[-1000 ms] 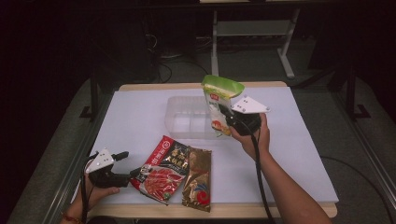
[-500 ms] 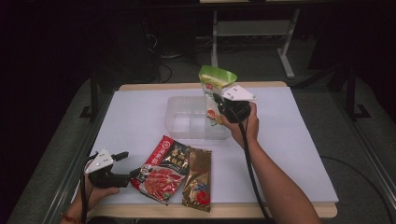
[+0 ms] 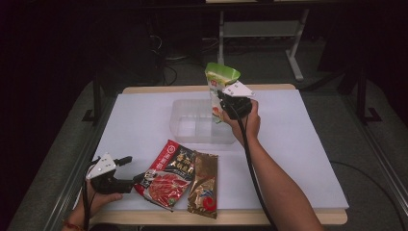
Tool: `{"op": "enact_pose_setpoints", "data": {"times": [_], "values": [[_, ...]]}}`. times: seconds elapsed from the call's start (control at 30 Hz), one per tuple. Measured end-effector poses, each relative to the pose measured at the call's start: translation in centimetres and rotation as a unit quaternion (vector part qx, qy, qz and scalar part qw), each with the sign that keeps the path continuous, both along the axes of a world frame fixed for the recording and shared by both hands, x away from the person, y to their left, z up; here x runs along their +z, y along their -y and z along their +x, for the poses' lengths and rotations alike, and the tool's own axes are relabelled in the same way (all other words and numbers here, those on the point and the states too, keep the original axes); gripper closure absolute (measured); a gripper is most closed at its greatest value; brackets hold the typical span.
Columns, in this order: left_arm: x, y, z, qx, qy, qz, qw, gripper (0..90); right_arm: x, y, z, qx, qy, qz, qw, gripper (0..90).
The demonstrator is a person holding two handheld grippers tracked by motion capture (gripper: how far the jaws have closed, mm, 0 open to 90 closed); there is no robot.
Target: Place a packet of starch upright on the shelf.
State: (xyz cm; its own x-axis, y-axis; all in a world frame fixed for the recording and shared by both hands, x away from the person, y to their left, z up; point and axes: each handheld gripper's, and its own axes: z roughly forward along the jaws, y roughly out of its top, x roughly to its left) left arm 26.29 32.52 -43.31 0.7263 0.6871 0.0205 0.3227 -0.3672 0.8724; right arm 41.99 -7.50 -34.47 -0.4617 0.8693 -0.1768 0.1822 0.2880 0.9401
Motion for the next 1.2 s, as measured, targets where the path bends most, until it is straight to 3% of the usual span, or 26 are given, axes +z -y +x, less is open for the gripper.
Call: {"op": "enact_pose_setpoints", "data": {"times": [0.53,0.7,0.87,1.2], "values": [[0.0,0.1,0.0,-0.004,0.000,-0.002,1.0000,19.2,-1.1,-1.0,2.0,-0.032,-0.004,-0.006,0.9995,82.8],[0.0,0.0,0.0,-0.004,0.001,0.000,1.0000,19.2,-0.9,-1.2,1.6,-0.030,0.001,0.004,0.9995,82.8],[0.0,0.0,-0.1,-0.005,0.001,0.001,1.0000,19.2,-0.3,-1.6,1.0,-0.033,0.020,-0.017,0.9991,82.9],[-0.1,0.1,0.0,-0.006,-0.001,-0.001,1.0000,19.2,-1.2,-1.1,1.6,-0.044,0.005,-0.015,0.9989,83.0]]}}
